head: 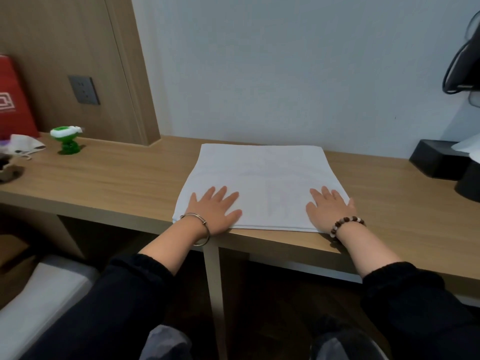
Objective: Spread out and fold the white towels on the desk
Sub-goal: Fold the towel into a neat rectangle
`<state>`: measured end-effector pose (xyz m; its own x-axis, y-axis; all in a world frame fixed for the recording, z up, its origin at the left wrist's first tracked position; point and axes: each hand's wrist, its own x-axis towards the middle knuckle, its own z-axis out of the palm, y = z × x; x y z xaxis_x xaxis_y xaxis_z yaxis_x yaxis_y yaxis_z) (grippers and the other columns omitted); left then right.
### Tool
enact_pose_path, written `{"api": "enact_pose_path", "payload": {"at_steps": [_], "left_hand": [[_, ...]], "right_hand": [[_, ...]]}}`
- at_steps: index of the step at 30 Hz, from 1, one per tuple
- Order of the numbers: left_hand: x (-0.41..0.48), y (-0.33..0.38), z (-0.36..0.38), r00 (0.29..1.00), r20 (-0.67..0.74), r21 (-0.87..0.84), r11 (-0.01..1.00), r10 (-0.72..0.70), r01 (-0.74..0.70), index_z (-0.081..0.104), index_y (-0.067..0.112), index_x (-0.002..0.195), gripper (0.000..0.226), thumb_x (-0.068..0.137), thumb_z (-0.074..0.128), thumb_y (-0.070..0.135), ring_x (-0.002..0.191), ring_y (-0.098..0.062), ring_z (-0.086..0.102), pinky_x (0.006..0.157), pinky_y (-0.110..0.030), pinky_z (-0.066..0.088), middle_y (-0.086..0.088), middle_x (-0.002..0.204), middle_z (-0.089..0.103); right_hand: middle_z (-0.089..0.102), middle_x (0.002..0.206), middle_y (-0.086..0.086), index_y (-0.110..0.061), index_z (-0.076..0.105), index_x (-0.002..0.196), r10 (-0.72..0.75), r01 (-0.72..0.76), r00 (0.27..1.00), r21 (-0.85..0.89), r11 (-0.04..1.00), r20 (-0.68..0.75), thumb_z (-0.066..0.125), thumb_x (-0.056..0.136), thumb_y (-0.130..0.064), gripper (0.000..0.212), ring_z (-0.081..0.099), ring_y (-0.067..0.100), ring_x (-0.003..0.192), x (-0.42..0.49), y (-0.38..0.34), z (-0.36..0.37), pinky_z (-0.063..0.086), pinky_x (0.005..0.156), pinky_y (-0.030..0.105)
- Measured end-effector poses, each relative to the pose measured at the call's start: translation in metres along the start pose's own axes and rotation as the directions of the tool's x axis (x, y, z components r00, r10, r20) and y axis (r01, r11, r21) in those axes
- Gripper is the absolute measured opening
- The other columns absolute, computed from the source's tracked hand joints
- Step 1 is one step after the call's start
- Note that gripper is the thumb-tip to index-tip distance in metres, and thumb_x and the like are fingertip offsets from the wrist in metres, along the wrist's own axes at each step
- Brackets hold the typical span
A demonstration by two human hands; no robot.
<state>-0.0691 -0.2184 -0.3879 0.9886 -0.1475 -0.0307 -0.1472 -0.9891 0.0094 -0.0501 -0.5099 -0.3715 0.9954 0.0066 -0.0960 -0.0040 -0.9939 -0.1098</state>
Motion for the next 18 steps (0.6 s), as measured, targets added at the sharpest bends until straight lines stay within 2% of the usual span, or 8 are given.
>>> {"api": "enact_pose_path", "payload": {"at_steps": [2,4,5,8,10,13,15,18], "left_hand": [[-0.001,0.004,-0.002,1.0,0.003,-0.004,1.0,-0.003,0.003,0.0,0.045,0.146,0.059,0.091,0.01,0.062,0.146,-0.021,-0.004,0.112,-0.056,0.0,0.009,0.159,-0.004],[-0.005,0.009,-0.004,1.0,-0.018,-0.007,1.0,0.006,-0.006,0.005,0.043,0.147,0.058,0.093,0.013,0.059,0.146,-0.02,-0.002,0.113,-0.055,0.002,0.007,0.159,0.0],[-0.008,0.01,-0.005,0.998,-0.051,-0.021,0.999,0.033,-0.034,0.011,0.041,0.148,0.056,0.094,0.017,0.057,0.146,-0.02,0.002,0.113,-0.053,0.005,0.006,0.159,0.005],[-0.021,0.009,-0.012,0.959,-0.225,-0.238,0.944,0.175,-0.228,0.05,0.033,0.133,0.042,0.094,0.043,0.047,0.135,-0.016,0.03,0.109,-0.036,0.024,0.005,0.145,0.041],[-0.03,0.01,-0.021,0.943,-0.264,-0.4,0.867,0.203,-0.299,0.067,0.03,0.11,0.028,0.086,0.062,0.042,0.116,-0.011,0.045,0.098,-0.026,0.034,0.008,0.119,0.057],[-0.037,0.018,-0.031,0.939,-0.233,-0.382,0.865,0.252,-0.327,0.072,0.027,0.094,0.018,0.079,0.071,0.038,0.093,-0.005,0.05,0.079,-0.017,0.039,0.014,0.096,0.055],[-0.037,0.024,-0.035,0.932,-0.238,-0.326,0.882,0.273,-0.342,0.072,0.025,0.092,0.015,0.081,0.07,0.036,0.083,-0.002,0.05,0.068,-0.01,0.036,0.014,0.091,0.057],[-0.037,0.028,-0.039,0.927,-0.24,-0.261,0.9,0.289,-0.348,0.073,0.023,0.091,0.014,0.083,0.068,0.033,0.079,-0.003,0.051,0.064,-0.009,0.034,0.012,0.092,0.062]], "right_hand": [[0.007,0.159,0.003,-0.021,0.017,0.15,-0.006,0.011,0.998,0.065,0.998,-0.063,0.021,0.098,-0.033,0.053,0.006,0.023,0.145,-0.007,-0.016,-0.001,0.006,0.115,0.052],[0.032,0.15,0.004,-0.018,0.038,0.14,-0.137,0.185,0.969,0.237,0.954,-0.206,0.035,0.096,-0.026,0.045,0.027,0.022,0.138,-0.019,-0.037,0.001,0.021,0.112,0.042],[0.043,0.141,0.002,-0.02,0.049,0.132,-0.223,0.301,0.94,0.326,0.896,-0.257,0.042,0.095,-0.026,0.038,0.037,0.019,0.13,-0.027,-0.047,0.003,0.028,0.106,0.035],[0.055,0.112,-0.013,-0.031,0.062,0.103,-0.424,0.494,0.868,0.366,0.789,-0.258,0.062,0.087,-0.037,0.017,0.042,0.003,0.106,-0.046,-0.061,0.007,0.032,0.09,0.022],[0.052,0.101,-0.018,-0.034,0.062,0.092,-0.444,0.498,0.867,0.386,0.777,-0.226,0.071,0.08,-0.037,0.015,0.042,0.0,0.099,-0.05,-0.059,0.003,0.032,0.085,0.018],[0.055,0.092,-0.017,-0.03,0.065,0.084,-0.432,0.486,0.874,0.45,0.749,-0.225,0.077,0.076,-0.03,0.014,0.049,0.002,0.093,-0.051,-0.056,-0.004,0.036,0.079,0.013],[0.058,0.091,-0.013,-0.028,0.065,0.081,-0.429,0.489,0.872,0.457,0.743,-0.236,0.078,0.076,-0.026,0.014,0.052,0.004,0.091,-0.051,-0.056,-0.004,0.039,0.078,0.013],[0.058,0.087,-0.012,-0.026,0.064,0.08,-0.43,0.495,0.869,0.42,0.761,-0.247,0.076,0.078,-0.024,0.012,0.053,0.005,0.087,-0.052,-0.058,-0.003,0.042,0.077,0.016]]}}
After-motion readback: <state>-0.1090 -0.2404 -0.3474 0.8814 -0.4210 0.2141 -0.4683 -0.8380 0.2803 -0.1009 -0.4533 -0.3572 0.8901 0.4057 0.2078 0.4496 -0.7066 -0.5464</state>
